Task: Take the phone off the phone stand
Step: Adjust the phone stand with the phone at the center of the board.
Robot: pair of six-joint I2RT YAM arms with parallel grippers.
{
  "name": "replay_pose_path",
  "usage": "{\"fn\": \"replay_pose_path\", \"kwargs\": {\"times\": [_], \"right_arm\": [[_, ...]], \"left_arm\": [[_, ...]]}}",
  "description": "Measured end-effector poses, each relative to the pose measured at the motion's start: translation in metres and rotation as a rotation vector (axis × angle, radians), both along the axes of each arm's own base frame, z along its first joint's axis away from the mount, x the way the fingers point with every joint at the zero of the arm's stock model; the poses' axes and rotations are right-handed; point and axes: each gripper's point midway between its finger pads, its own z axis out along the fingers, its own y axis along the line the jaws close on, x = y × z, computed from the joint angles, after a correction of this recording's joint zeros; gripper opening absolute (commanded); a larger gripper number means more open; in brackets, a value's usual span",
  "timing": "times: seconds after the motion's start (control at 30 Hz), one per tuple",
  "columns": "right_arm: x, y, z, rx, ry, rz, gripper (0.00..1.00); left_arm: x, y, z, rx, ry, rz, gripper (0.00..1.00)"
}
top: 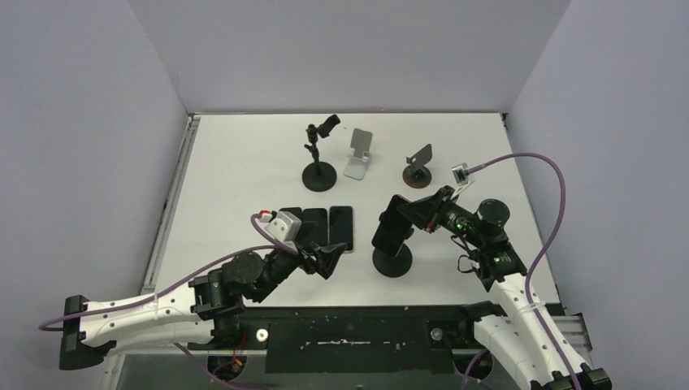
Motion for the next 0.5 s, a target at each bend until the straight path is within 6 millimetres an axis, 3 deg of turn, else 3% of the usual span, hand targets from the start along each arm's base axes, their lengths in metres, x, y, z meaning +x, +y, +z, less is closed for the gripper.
{"fn": "replay_pose_path", "kwargs": {"times": [0.07,0.5], "right_arm": [[0.000,0.002,0.001,-0.008,-0.018,0.017,0.00],[-0.001,0.019,0.007,-0.055,-0.113,0.205,0.00]], "left_arm": [[0.001,0.003,-0.001,0.007,-0.009,0.008,0.97],[0.003,0.013,-0.019,0.063,-0.043,0.024,0.97]]}}
